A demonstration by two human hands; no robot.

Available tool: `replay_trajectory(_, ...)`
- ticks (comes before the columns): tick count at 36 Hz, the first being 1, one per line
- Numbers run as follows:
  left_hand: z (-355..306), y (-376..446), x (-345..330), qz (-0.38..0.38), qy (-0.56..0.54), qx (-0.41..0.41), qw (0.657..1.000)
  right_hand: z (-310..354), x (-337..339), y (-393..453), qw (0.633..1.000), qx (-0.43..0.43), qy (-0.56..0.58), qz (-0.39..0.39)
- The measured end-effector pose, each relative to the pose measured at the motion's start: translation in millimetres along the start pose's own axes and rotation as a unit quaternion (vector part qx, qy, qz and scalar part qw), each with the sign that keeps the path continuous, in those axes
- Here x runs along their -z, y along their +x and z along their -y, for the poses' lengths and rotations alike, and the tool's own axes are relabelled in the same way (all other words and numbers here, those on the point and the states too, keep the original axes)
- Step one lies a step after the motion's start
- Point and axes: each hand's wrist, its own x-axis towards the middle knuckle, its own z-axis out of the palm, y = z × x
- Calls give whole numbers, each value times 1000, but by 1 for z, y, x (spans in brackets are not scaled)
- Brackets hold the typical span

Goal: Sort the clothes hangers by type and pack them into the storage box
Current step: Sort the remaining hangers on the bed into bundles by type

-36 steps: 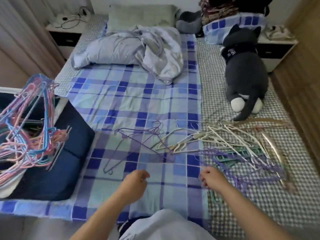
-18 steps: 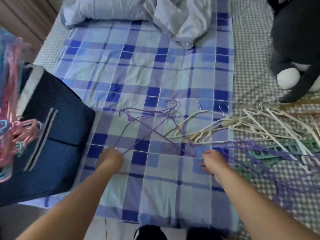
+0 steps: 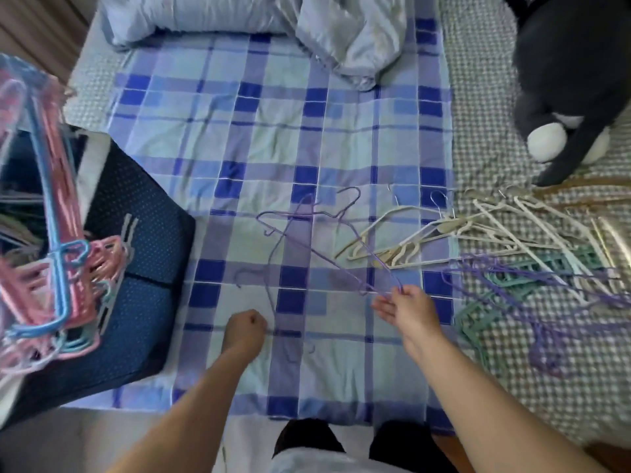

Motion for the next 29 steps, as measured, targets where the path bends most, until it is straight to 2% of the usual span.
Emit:
replay_trajectory(3,-14,-45,6,31,-215,37,975,15,12,-21,999,42,-30,-9)
replay_trajectory(5,-25,-69,9,75,-287,54,953,25,19,-37,997,60,-55,0)
replay_trajectory(11,-28,-88,-12,104,-236,64,964,35,35,-76,994,73,-81,-2)
replay_trajectory(16,-23,-95,-33,111,-218,70,967,27,57,-93,998,47,-19,-31)
replay_trajectory(21,-10,-91,-48,126,-237,88,959,41,73,-95,998,58,11,-19)
replay_trajectory(29,4,-7,-87,108,-225,154,956,40,69,-74,998,48,38,-19)
